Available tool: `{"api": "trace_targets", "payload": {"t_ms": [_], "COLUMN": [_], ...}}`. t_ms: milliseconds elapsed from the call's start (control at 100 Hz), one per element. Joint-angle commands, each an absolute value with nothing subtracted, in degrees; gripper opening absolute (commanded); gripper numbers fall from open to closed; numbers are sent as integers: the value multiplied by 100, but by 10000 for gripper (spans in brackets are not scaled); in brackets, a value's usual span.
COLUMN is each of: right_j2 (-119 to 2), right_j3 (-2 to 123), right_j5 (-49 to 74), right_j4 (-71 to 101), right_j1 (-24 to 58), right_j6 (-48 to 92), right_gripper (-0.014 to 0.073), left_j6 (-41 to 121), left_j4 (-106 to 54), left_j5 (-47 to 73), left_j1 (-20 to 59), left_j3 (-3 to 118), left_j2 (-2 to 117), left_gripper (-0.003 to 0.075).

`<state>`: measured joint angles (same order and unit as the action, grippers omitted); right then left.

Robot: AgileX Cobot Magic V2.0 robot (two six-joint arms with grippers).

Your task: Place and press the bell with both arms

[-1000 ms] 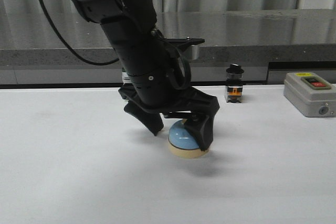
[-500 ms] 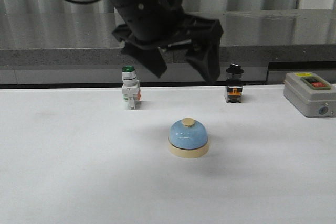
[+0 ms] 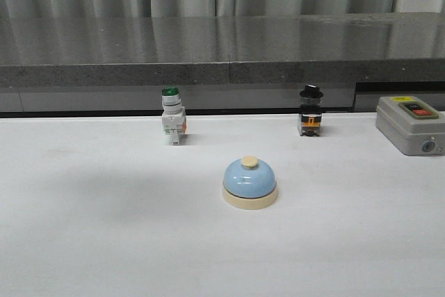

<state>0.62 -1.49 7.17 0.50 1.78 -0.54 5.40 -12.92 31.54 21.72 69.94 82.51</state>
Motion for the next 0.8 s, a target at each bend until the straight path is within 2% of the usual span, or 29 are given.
{"api": "trace_targets", "payload": {"t_ms": [0,250,550,690,790], "right_j2": [167,167,167,167,167], "right_j3": [-69,-69,-69,-69,-69], "right_j5": [229,229,229,229,229], "right_j4": [41,41,41,41,41], "right_j1": [149,149,149,149,149], "right_j6": [0,0,0,0,0], "right_gripper": [-60,-60,-60,-60,-60], "left_j6": [440,385,385,385,385], "left_j4": [-1356,-1356,-1376,-1376,-1352], "left_j5": [2633,2141,2109,2170,2170], "left_j1": [1779,906,667,667,667], "left_j3": [6648,5193,4027,3766,3702], "left_j2": [7568,6122,4467,3768,3409], "left_gripper": [671,671,662,563,427]}}
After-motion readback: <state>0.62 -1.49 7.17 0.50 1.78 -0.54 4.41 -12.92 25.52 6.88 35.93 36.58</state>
